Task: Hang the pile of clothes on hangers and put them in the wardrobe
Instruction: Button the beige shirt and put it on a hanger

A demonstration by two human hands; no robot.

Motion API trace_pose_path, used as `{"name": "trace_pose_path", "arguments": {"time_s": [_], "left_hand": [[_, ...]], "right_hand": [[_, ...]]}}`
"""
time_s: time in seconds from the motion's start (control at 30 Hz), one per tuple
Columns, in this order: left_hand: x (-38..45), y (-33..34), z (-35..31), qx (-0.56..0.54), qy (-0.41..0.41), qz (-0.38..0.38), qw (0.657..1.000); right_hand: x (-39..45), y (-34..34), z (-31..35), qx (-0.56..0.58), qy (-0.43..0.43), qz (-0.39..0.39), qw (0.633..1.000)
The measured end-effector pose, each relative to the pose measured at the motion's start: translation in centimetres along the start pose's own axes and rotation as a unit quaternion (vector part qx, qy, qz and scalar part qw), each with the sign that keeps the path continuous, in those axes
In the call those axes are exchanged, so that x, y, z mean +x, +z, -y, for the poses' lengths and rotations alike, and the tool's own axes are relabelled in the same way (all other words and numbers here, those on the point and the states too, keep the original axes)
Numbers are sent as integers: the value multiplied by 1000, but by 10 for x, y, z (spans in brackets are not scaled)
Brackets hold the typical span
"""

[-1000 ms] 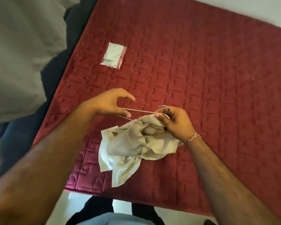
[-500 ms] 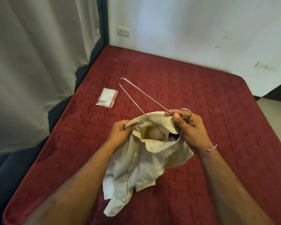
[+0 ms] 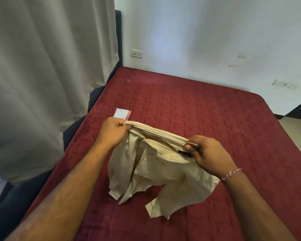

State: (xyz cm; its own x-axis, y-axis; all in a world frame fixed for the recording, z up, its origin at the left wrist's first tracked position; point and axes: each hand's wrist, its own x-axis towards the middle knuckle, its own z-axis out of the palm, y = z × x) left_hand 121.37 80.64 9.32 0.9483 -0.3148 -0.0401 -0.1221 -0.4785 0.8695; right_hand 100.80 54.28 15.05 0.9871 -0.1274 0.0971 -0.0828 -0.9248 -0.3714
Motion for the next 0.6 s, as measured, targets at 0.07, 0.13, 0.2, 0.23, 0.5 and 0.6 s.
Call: {"name": "trace_pose_path", "arguments": {"time_s": [0.07, 0.13, 0.2, 0.23, 0.5, 0.6], "left_hand": [[-12, -2, -13, 89, 86, -55, 991], [-25, -4, -25, 146, 147, -125, 970], [-35, -7, -36, 162, 169, -160, 959], [-40, -7, -41, 161, 189, -158, 956], [-89, 35, -64, 195, 394, -15, 898], [-79, 29, -60, 139, 360, 64, 920]], "right_hand": [[1, -2, 9, -51, 30, 18, 998], [4, -4, 14, -91, 87, 55, 991], [9, -6, 17, -131, 120, 80, 981], [11, -7, 17, -145, 114, 73, 980], [50, -20, 57, 81, -26, 66, 994], [60, -17, 56, 88, -25, 77, 993]]}}
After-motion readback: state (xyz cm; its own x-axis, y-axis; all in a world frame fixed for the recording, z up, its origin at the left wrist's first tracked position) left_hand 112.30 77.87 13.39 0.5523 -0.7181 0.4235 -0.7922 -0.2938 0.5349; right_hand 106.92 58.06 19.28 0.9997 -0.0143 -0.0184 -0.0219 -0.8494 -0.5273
